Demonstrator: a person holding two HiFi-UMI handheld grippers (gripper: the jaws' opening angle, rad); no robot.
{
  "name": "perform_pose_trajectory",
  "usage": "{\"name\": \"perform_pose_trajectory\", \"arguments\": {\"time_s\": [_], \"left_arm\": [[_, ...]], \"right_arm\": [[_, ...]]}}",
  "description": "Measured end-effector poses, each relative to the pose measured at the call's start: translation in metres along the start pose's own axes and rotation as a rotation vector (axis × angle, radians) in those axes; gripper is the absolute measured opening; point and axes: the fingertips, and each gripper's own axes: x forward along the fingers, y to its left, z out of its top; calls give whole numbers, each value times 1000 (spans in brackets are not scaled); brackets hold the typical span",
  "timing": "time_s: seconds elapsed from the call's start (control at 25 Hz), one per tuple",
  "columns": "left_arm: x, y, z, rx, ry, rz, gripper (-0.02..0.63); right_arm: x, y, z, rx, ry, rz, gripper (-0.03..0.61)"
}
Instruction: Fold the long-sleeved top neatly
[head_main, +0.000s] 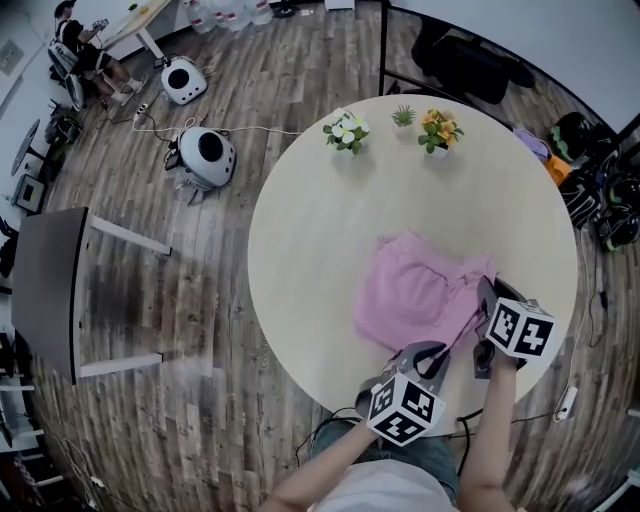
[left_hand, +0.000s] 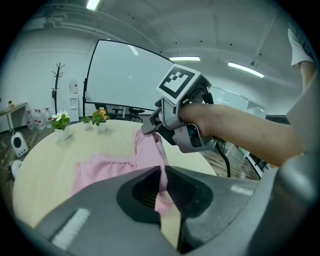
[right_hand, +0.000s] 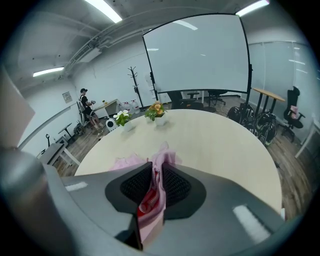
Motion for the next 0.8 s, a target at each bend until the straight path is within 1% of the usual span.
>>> {"name": "perform_pose_trajectory", "arguments": {"time_s": [0.24, 0.48, 0.8], "left_arm": [[-21, 27, -5, -25, -12, 20, 31], [-35, 52, -12, -60, -22, 33, 31], [-50, 93, -29, -136, -23, 86, 32]], "right_arm": [[14, 34, 6, -21, 8, 2, 91], [32, 62, 9, -73, 34, -2, 92], [65, 101, 6, -157, 86, -4, 92]]}}
